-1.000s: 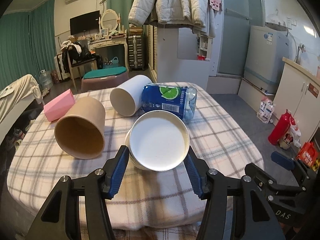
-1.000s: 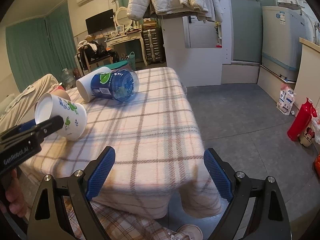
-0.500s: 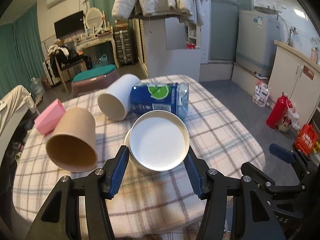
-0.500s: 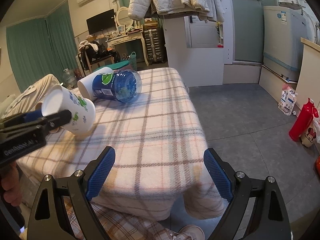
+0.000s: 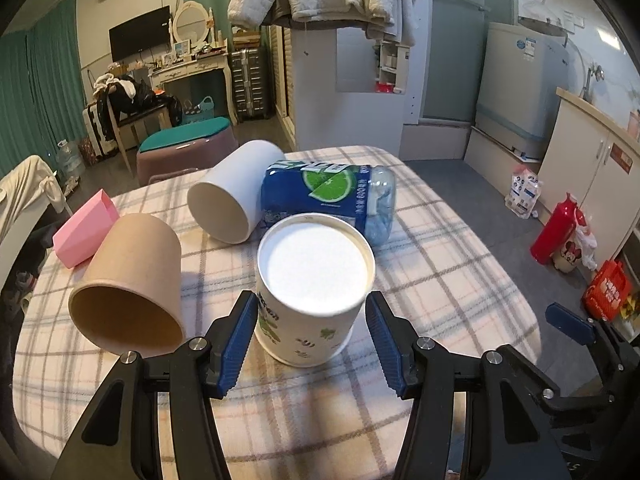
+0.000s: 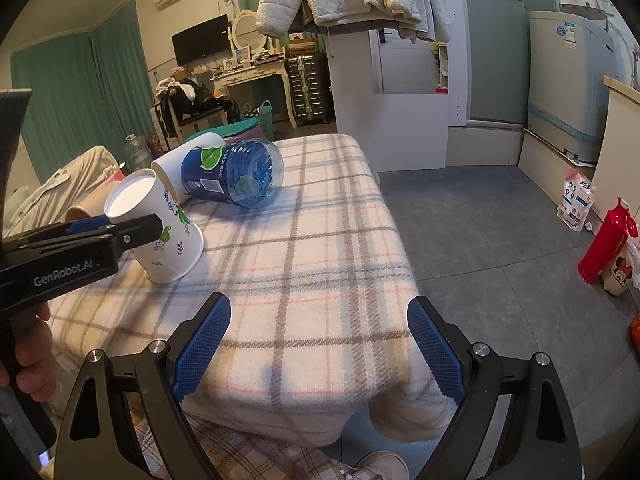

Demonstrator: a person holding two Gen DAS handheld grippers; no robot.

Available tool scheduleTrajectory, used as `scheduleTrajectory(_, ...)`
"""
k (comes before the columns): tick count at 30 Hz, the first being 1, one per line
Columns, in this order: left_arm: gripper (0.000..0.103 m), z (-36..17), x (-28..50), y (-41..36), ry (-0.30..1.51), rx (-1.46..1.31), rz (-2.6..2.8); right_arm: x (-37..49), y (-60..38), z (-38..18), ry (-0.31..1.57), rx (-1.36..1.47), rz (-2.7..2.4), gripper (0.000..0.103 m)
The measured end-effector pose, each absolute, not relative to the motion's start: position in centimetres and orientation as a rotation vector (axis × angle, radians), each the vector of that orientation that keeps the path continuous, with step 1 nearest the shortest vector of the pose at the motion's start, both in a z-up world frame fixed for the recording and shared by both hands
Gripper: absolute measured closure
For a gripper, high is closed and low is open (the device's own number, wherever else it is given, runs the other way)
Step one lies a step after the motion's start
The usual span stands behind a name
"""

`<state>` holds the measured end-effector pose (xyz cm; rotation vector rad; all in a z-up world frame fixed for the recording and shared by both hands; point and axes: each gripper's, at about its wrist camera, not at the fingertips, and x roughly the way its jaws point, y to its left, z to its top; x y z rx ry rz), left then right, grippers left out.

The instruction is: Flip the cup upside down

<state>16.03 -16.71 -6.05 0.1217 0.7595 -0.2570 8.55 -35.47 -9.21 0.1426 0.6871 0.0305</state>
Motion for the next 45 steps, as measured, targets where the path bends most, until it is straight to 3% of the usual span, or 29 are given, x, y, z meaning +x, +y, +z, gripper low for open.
scheduleTrajectory(15, 0.044, -3.4, 12.5, -13.8, 0.648, 0.068, -0.225, 7.3, -34.1, -7.2, 0.640, 0.115, 0.060, 0.013)
scheduleTrajectory(17, 0.040, -2.8, 11.5, -13.0, 0.607, 0.059, -0.212, 6.9, -33.9, -6.7, 0.625, 0.109, 0.066, 0.013)
scheduleTrajectory(19, 0.028, -2.3, 10.1, -12.1, 0.559, 0.047, -0.189, 6.3, -33.7, -6.1, 0.602, 0.094, 0.072, 0.013)
scheduleTrajectory(26, 0.023, -2.0, 6.4, -9.8, 0.453, 0.030, -0.144, 4.9, -32.3, -4.9, 0.551, 0.047, 0.099, 0.013)
scheduleTrajectory(31, 0.009, -2.8, 4.5, -8.4, 0.418, 0.017, -0.116, 3.9, -30.8, -5.0, 0.542, 0.019, 0.108, 0.013)
scheduleTrajectory(45, 0.000, -2.7, 2.4, -6.0, 0.379, -0.012, 0.018, 3.5, -28.4, -4.3, 0.506, -0.013, 0.173, 0.009)
